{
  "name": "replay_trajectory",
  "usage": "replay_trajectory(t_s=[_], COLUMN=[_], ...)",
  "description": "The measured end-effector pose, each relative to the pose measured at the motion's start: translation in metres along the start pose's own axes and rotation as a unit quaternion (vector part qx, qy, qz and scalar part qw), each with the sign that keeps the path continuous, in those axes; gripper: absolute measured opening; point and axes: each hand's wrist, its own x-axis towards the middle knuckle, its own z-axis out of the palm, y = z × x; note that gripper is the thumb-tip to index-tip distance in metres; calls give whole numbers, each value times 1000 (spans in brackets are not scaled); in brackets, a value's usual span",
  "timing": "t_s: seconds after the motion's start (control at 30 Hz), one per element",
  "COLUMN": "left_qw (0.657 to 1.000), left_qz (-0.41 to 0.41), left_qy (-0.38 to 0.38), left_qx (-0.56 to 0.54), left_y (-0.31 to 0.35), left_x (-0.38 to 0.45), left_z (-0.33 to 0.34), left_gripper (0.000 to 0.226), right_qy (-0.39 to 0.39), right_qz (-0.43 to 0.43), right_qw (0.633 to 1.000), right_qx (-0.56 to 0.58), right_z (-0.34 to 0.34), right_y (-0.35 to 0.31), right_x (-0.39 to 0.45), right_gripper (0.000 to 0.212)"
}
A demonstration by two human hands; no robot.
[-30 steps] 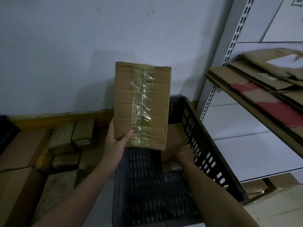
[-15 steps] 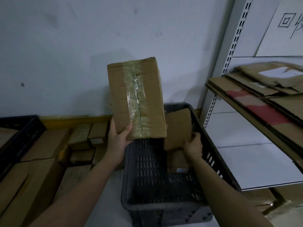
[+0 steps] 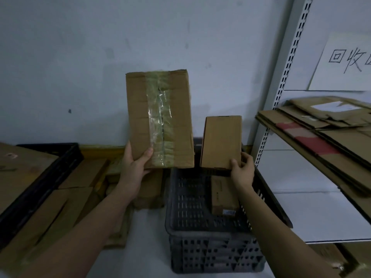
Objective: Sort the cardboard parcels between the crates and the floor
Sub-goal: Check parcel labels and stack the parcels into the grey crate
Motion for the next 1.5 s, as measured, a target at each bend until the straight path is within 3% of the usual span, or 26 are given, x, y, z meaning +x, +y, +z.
replay_trajectory(t_s=[0.07, 0.4, 0.6, 0.83, 1.0, 1.13, 1.27, 1.5], left_qw=[1000, 997, 989, 965, 942, 931, 920, 925], left_qz=[-2, -45, -120, -244, -313, -334, -360, -333], left_qy=[8, 43, 49, 2, -20, -29, 1, 43], left_qx=[15, 44, 70, 99, 121, 145, 158, 181], left_y=[6, 16, 1, -18, -38, -65, -95, -133], left_x=[-4, -50, -89, -112, -110, -109, -107, -97], left_z=[-17, -145, -192, -192, -180, -161, -139, -124], left_gripper=[63, 48, 46, 47, 46, 46, 63, 53], right_qy=[-7, -41, -32, -32, -63, -106, -130, -175], right_qz=[-1, 77, 141, 166, 135, 113, 111, 114], right_qw=[1000, 992, 981, 976, 982, 984, 984, 977], right_qx=[5, 96, 128, 137, 115, 87, 59, 30], right_z=[7, 65, 76, 77, 67, 68, 75, 83], right_y=[-9, -16, 1, -5, -12, -13, -8, -7], right_x=[-11, -114, -175, -192, -181, -171, -164, -154], right_gripper=[42, 40, 41, 42, 40, 36, 36, 34])
